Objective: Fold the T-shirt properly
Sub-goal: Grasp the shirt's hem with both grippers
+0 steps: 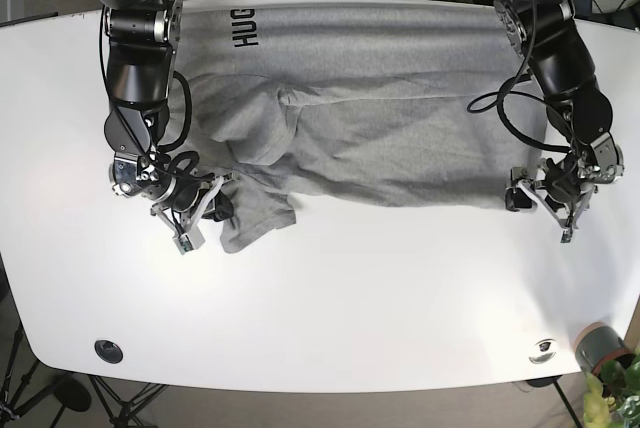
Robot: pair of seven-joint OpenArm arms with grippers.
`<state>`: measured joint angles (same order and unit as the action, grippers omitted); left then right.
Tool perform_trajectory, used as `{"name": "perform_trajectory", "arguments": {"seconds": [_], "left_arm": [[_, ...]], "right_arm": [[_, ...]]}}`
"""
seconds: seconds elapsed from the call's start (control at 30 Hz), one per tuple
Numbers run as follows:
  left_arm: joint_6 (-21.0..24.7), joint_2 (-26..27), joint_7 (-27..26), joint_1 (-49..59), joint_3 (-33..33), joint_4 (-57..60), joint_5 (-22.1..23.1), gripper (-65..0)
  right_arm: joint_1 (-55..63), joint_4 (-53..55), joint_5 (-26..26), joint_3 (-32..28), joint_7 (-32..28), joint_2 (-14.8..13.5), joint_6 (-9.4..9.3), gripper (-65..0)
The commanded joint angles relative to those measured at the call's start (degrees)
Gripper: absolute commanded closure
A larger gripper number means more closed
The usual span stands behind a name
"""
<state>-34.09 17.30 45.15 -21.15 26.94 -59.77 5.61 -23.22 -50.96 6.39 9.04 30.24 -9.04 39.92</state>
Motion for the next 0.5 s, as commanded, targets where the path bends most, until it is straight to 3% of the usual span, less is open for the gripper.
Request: {"name": "perform_trajectory", "arguments": {"seconds": [0.0, 0.37, 0.47], "left_arm": [[0.3, 1.6, -1.1, -2.7, 0.3, 2.2, 0.2, -45.4], [0.2, 1.6, -7.4, -3.3, -3.8, 9.5, 0.4, -44.4], [0.1, 1.4, -7.5, -3.3, -3.8, 9.8, 0.2, -34.3]], "right_arm": [[-1.0, -0.6, -0.3, 0.1, 1.0, -0.3, 0.08, -1.1], [-1.0, -0.6, -0.3, 0.1, 1.0, -0.3, 0.08, -1.0], [-1.1, -0.6, -0.3, 0.1, 1.0, -0.3, 0.08, -0.8]]}}
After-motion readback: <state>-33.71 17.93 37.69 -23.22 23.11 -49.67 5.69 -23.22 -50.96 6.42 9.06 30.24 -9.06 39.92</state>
